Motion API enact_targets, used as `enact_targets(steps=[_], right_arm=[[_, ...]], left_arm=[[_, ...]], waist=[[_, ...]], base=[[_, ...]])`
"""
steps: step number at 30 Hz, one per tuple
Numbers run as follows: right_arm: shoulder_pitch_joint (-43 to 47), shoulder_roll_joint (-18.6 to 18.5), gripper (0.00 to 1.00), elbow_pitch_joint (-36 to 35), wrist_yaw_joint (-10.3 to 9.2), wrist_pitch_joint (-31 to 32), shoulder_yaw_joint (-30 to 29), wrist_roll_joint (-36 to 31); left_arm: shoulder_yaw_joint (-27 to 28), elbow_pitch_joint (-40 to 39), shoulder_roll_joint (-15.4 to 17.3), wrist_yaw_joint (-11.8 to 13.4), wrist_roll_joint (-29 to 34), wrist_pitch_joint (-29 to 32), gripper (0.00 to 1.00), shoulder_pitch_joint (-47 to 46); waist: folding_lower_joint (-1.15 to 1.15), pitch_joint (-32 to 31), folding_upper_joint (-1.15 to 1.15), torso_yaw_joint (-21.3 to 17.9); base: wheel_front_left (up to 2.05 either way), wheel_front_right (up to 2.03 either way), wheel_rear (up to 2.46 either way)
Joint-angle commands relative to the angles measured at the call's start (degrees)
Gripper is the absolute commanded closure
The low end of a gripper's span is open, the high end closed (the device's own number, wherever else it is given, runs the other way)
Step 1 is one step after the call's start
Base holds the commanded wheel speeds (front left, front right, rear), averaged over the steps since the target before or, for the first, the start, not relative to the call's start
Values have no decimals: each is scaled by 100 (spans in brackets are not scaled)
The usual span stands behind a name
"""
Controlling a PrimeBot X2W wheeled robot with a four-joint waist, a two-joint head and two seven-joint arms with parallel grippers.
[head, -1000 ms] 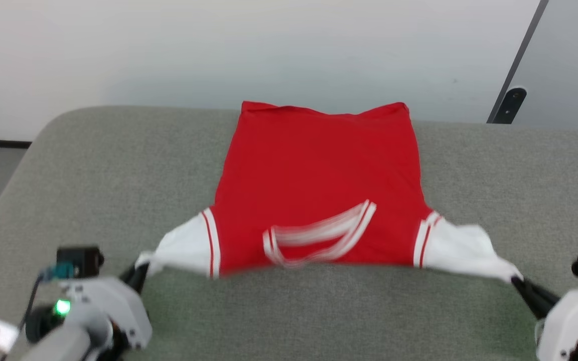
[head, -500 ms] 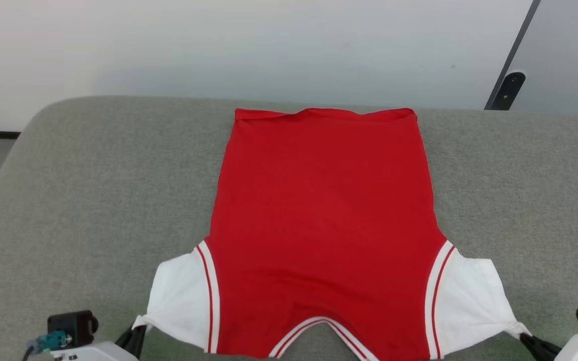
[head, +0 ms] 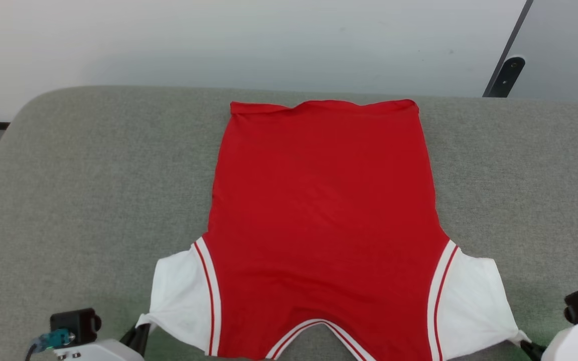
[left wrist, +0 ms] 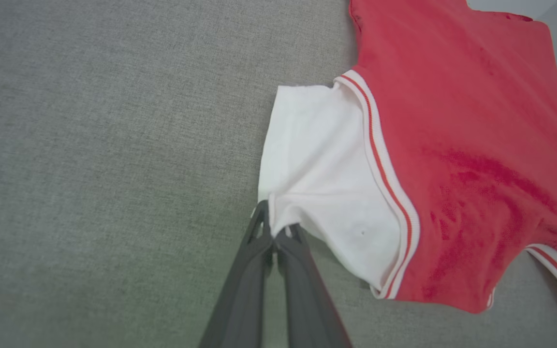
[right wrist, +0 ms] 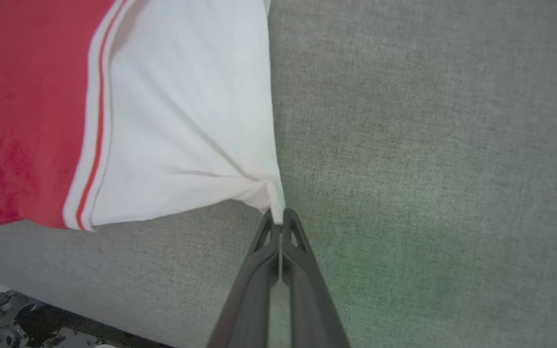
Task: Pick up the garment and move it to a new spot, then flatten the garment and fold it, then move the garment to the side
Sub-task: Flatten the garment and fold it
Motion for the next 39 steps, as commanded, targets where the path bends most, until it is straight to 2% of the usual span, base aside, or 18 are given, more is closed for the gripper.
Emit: enact_targets(steps=[1,2,3,8,12,14,17,20,27,28,31,35,39], right_arm=[[-97,48,58,146,-6,170,-10,-117],[-151,51,16,217,-6,321,6,-209],[-227,51,0,227,-6,453,63,-259],[-562,187,0,98,-6,1177,-42,-271],[-816,19,0,-487,-6,1858,14,-71],[-1040,-42,0,-861,-6,1983,-77,79],[-1576,-88,0,-1255,-6,1578,-251,-86],[-2192,-106,0,-1171,-5,869,-162,-417],[-3913,-448,0,244,-6,-799,343,-1052],[-3913,-448,0,244,-6,-799,343,-1052],[-4600,-486,0,1112,-6,-1218,439,-1216],[-5386,-492,0,2234,-6,-1149,744,-1296],[-6027,-475,0,3278,-6,-706,1056,-1074]], left_arm=[[-18,-3,-40,27,28,23,100,-72],[-27,-1,-47,26,28,29,100,-86],[-48,-9,-51,12,52,47,100,-110],[-67,-29,-95,4,45,98,100,-179],[-108,-47,-131,15,100,113,100,-222],[-123,-53,-170,15,142,78,100,-280],[-143,-45,-249,-9,182,58,100,-352],[-164,-41,-360,-52,230,51,100,-503],[-375,23,-734,-239,498,140,100,-1112],[-375,23,-734,-239,498,140,100,-1112],[-465,126,-938,-363,604,174,100,-1408],[-591,315,-1250,-564,693,189,100,-1758],[-691,565,-1526,-760,754,188,100,-2046]], waist=[[0,-7,0,-1],[0,-17,0,4],[0,-24,0,10],[0,-53,0,35],[0,-34,0,96],[0,0,0,144],[0,87,0,241],[0,251,0,372],[0,841,0,855],[0,841,0,855],[0,1098,0,1101],[0,1383,0,1381],[0,1605,0,1624]], base=[[0,0,0],[0,0,0],[0,0,0],[0,0,0],[0,0,0],[0,0,0],[0,0,0],[0,0,0],[0,0,0],[0,0,0],[0,0,0],[0,0,0],[0,0,0]])
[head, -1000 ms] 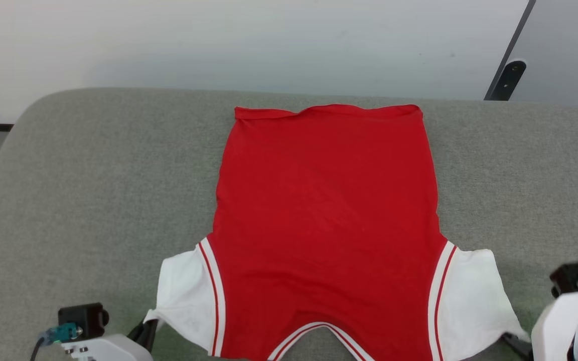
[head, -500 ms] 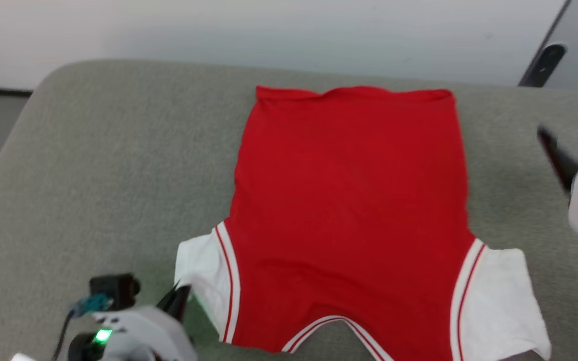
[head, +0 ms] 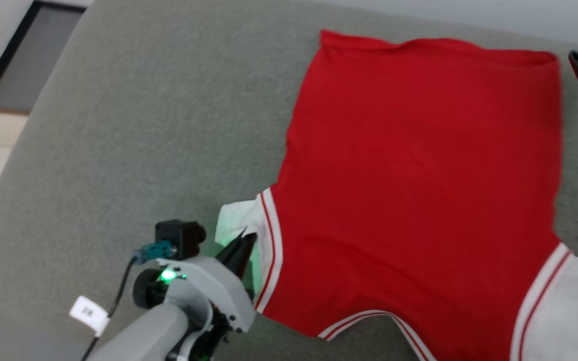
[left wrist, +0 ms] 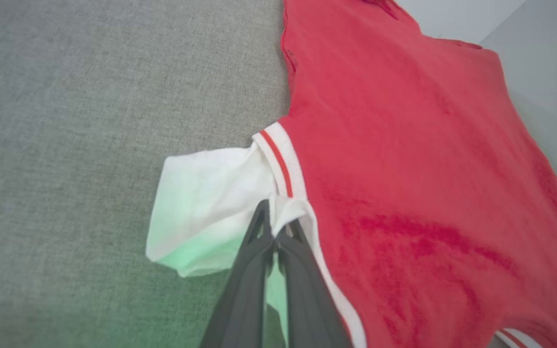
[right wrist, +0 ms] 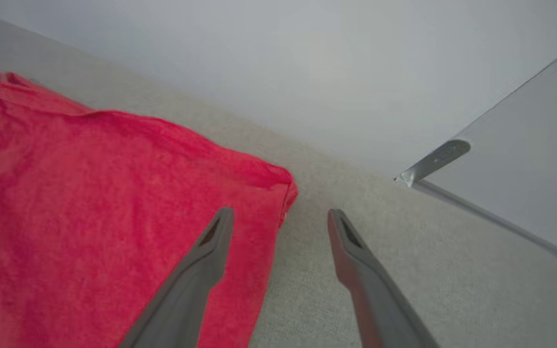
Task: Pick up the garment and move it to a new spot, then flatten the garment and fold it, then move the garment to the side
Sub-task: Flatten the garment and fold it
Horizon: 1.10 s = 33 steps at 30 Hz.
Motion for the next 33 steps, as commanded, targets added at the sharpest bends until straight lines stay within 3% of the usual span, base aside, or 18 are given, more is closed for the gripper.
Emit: enact_targets(steps=[1,8,18,19,26,33], right_arm=[[-130,-11,0,183,-8,127,54,62],[-973,39,0,1628,-7,1033,-79,-83],[-1246,-209,0,3035,-7,1002,-846,-902],[-1220,-220,100,3143,-7,956,-941,-1015],[-1368,93,100,3476,-6,747,-1449,-1496],[-1457,454,100,3511,10,908,-1268,-1490]], left_arm=[[-36,55,-74,-52,46,-16,100,-110],[-189,538,-474,-428,86,-27,100,-463],[-318,1191,-905,-855,68,-134,100,-721],[-311,1247,-930,-876,56,-143,100,-731],[-223,1600,-880,-929,-17,-254,100,-691],[-79,1744,-679,-900,-116,-356,100,-531]], waist=[[0,424,0,447],[0,652,0,804],[0,863,0,1274],[0,874,0,1285],[0,751,0,1092],[0,373,0,572]], base=[[0,0,0],[0,0,0],[0,0,0],[0,0,0],[0,0,0],[0,0,0]])
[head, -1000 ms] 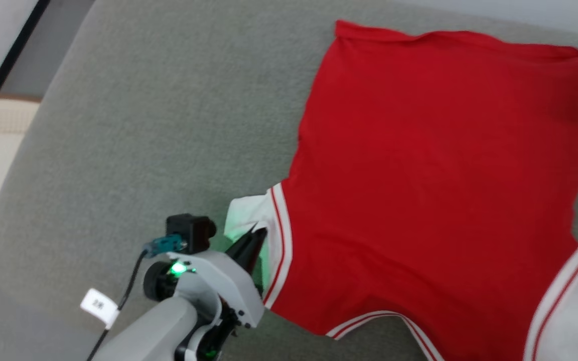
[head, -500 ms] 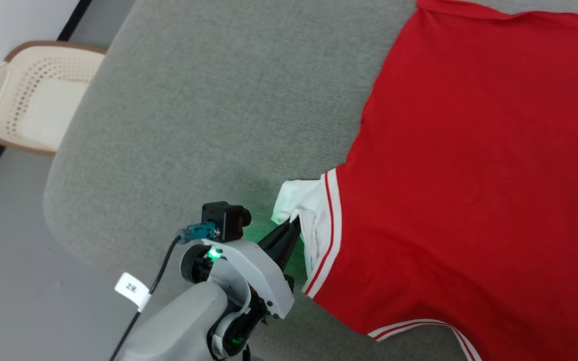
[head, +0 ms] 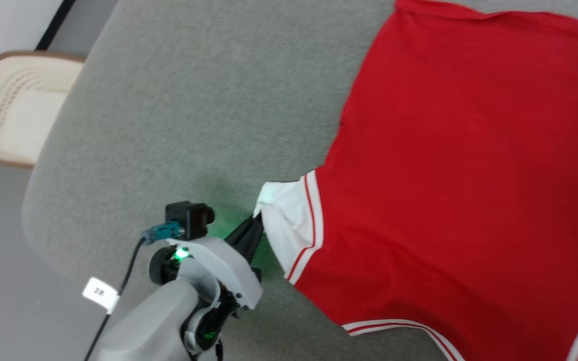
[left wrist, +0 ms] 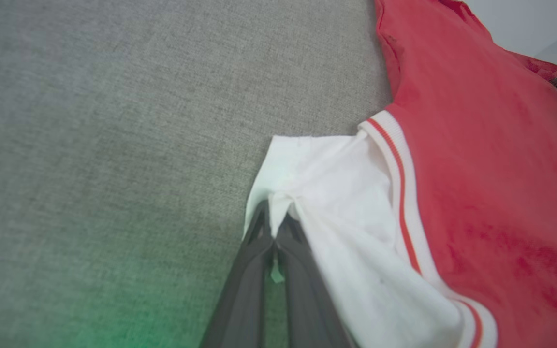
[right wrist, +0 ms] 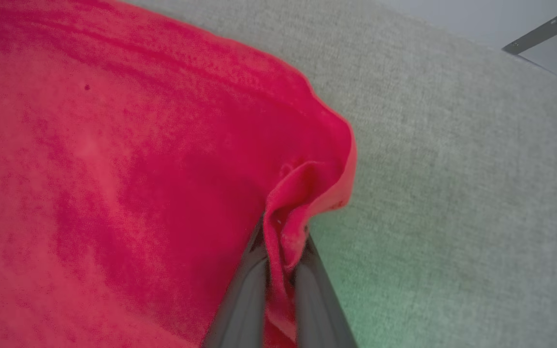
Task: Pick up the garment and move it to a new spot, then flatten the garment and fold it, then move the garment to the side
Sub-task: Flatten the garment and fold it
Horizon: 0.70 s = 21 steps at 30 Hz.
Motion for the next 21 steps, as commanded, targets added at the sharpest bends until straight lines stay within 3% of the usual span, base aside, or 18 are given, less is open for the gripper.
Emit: enact_targets(steps=[1,7,12,17,21], right_arm=[[257,127,100,111,32,42,58,102],[600,254,100,-208,25,-49,450,608],[1396,251,100,-819,17,70,861,1325],[2640,-3,100,-1973,13,540,1158,2178],[3841,-310,100,-3211,12,839,1012,2636]], left_arm=[[19,129,119,89,-46,31,100,180],[143,9,337,197,-108,-12,100,325],[226,-190,567,345,-173,15,100,467],[321,-475,835,520,-208,43,100,610],[386,-728,1014,655,-230,77,100,690]], waist=[[0,-359,0,-432],[0,-584,0,-916],[0,-740,0,-1276],[0,-802,0,-1574],[0,-774,0,-1735]], base=[[0,0,0],[0,0,0],[0,0,0],[0,0,0],[0,0,0]])
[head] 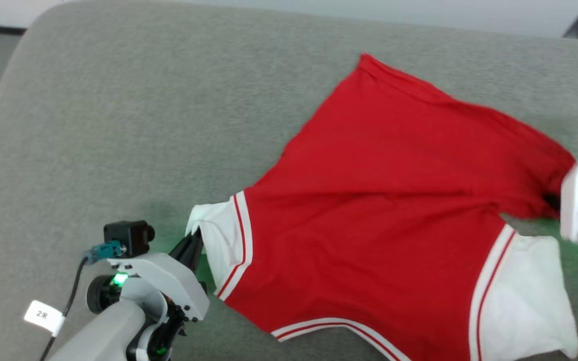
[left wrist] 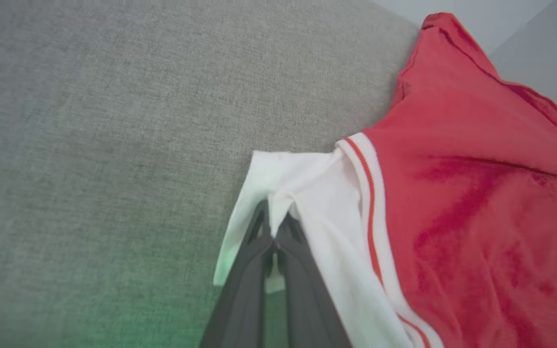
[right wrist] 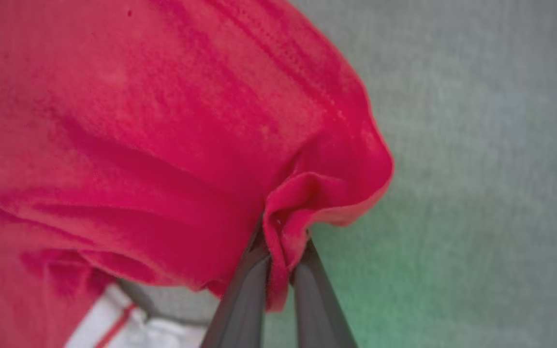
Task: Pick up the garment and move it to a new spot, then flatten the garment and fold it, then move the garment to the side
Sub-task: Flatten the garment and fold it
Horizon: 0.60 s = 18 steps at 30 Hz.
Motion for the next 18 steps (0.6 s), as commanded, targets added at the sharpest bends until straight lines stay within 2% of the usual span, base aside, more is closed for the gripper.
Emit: enact_targets(steps=[1,5,10,14,18], right_arm=[[802,-87,100,-191,-12,268,-54,35],[1955,18,100,-1440,-11,703,-513,75],[2902,437,100,-2709,-10,1160,-1126,-156],[3247,754,100,-3062,-10,1305,-1415,-400],[3281,983,100,-2745,-11,1307,-1596,-650]], left_arm=[[27,-80,65,59,-9,17,100,65],[51,-289,165,174,-4,65,100,85],[34,-479,222,258,30,140,100,62],[28,-582,229,304,47,158,100,8],[13,-618,213,314,48,204,100,-20]], waist=[[0,-60,0,-233],[0,6,0,-316],[0,86,0,-373],[0,135,0,-371],[0,151,0,-343]], base=[[0,0,0],[0,0,0],[0,0,0],[0,0,0],[0,0,0]])
